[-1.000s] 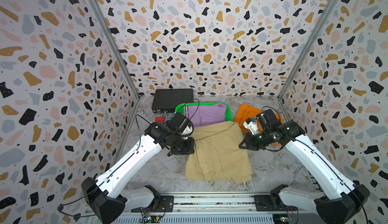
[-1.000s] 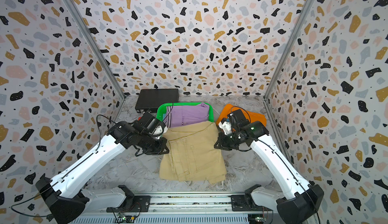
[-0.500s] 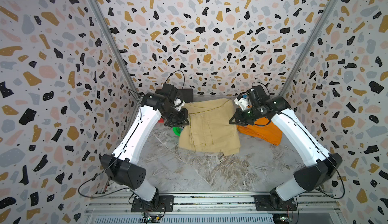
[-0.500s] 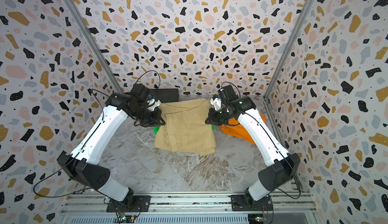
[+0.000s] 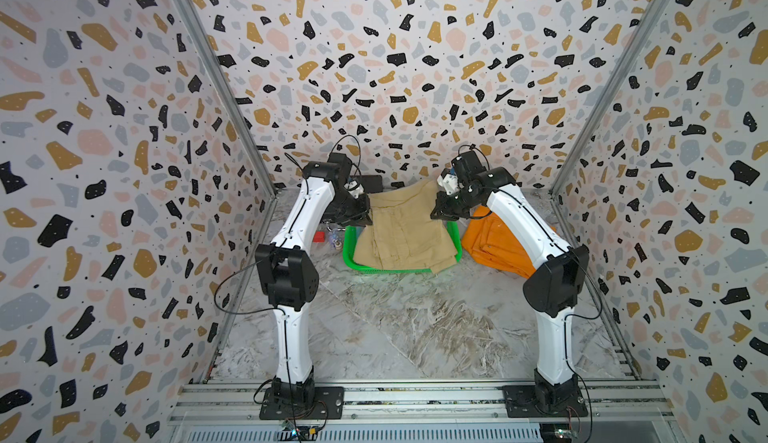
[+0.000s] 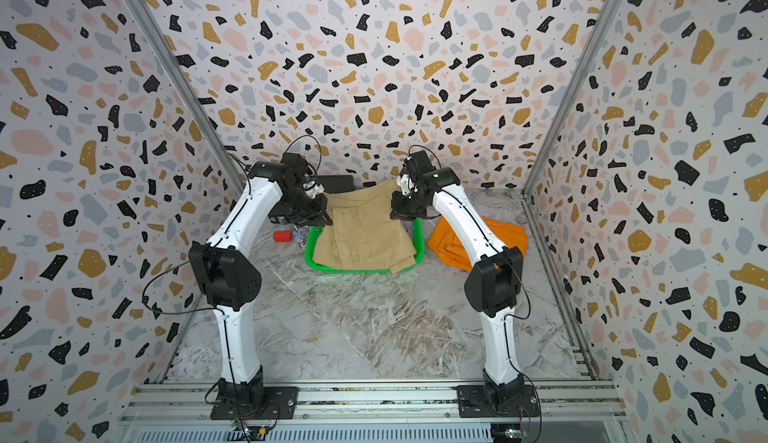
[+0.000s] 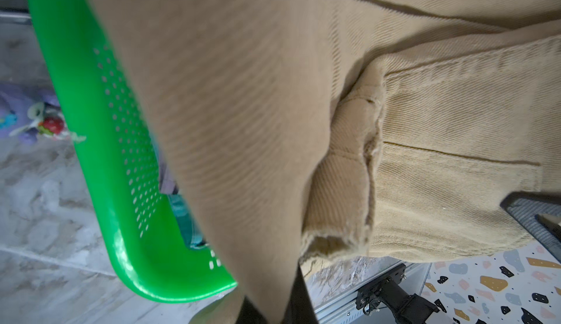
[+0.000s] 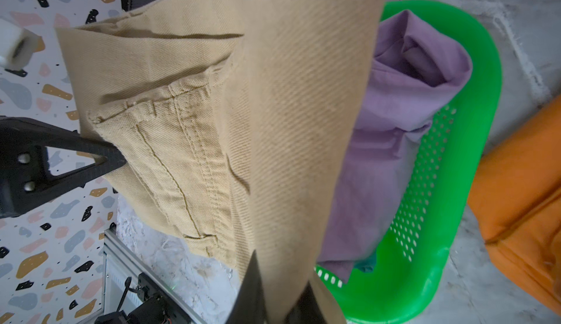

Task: Put the folded long pants in the basket
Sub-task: Place the long pant in the basket.

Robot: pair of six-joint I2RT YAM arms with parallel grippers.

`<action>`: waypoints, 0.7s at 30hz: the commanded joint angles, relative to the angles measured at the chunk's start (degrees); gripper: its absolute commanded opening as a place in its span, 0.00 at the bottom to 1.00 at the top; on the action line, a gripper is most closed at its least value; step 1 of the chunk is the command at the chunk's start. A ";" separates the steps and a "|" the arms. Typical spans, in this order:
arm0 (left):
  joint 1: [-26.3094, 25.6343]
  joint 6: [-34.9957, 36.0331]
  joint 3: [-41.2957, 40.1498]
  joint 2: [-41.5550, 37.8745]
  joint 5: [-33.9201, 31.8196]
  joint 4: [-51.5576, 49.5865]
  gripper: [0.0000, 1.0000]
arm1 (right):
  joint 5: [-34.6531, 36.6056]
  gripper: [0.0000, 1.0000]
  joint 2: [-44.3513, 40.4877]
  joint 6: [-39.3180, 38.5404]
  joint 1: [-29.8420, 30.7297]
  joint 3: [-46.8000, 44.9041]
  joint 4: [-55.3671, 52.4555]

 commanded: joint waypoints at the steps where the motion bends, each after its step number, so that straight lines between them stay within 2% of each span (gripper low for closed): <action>1: 0.68 2.51 4.68 3.80 2.39 1.81 0.00 | 1.85 0.00 1.49 -0.56 -0.44 3.41 0.67; 4: 0.77 2.49 7.86 8.33 2.51 2.32 0.00 | 4.88 0.00 4.80 -1.29 -0.59 3.12 1.04; 10: 1.08 2.63 6.05 12.72 2.42 3.87 0.00 | 7.61 0.00 11.02 -3.34 -1.20 0.93 0.97; 14: 1.16 2.76 2.13 12.59 0.66 4.45 0.00 | 10.02 0.00 10.21 -2.77 -1.43 -4.86 1.68; 18: 1.19 3.14 0.65 10.86 -1.41 5.19 0.01 | 9.18 0.00 7.15 -2.99 -1.52 -8.03 3.97; 20: 1.21 2.77 1.23 8.65 -1.55 5.55 0.23 | 9.23 0.14 4.78 -3.02 -1.46 -6.91 3.95; 21: 1.17 2.55 1.45 7.46 -1.47 5.84 0.30 | 9.06 0.18 3.66 -3.06 -1.48 -6.34 3.96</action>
